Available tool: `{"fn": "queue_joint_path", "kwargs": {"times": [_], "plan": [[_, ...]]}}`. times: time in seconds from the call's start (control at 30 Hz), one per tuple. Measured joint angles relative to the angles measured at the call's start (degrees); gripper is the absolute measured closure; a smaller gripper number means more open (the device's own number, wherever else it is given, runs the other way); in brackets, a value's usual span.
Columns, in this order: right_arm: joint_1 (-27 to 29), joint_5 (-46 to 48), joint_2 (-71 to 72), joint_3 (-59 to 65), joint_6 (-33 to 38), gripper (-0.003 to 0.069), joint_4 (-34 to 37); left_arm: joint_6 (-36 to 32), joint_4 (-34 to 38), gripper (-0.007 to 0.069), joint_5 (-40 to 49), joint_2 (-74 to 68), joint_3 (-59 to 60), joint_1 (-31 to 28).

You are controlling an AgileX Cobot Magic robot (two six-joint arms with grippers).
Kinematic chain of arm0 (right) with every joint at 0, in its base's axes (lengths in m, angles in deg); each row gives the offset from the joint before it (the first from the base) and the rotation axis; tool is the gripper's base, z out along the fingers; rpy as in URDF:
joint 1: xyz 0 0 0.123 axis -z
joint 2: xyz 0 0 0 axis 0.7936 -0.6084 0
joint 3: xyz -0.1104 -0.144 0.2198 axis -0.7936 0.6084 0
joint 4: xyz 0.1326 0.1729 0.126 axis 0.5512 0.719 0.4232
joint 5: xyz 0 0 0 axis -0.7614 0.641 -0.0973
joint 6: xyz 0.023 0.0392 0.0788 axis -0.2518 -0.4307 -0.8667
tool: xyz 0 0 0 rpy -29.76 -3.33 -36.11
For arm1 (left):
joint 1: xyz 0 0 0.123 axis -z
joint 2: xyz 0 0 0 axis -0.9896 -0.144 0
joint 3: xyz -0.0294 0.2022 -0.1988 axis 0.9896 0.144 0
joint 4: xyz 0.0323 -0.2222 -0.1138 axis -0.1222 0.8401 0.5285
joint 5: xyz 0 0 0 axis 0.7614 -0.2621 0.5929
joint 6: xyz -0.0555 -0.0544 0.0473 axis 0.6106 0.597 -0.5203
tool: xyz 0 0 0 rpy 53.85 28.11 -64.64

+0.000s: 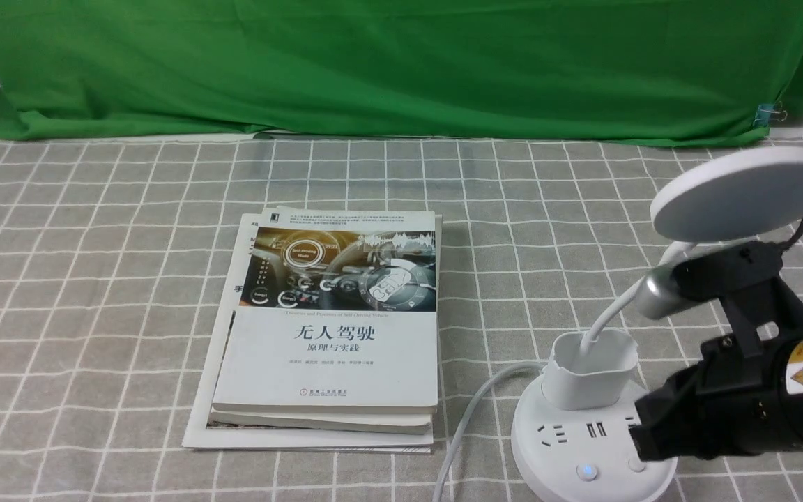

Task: Turn off the desk lamp on the grey coffee tablecloth by hand.

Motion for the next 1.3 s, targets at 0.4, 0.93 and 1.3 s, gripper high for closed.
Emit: {"fn": "queue_joint_path", "kwargs": {"times": [0.4, 0.93, 1.3], "plan": [[8.1, 4.3, 20.3, 5.2, 4.5, 0.0634, 0.0, 0.0, 0.0, 0.0624, 0.0, 0.0, 0.0, 0.0], [8.3, -8.3, 53.5, 19.3, 0.4, 0.0612, 0.2, 0.0, 0.0, 0.0624, 0.0, 0.0, 0.0, 0.0], [8.3, -8.7, 54.5, 19.3, 0.0, 0.0587, 0.2, 0.0, 0.0, 0.0624, 0.0, 0.0, 0.0, 0.0]]}}
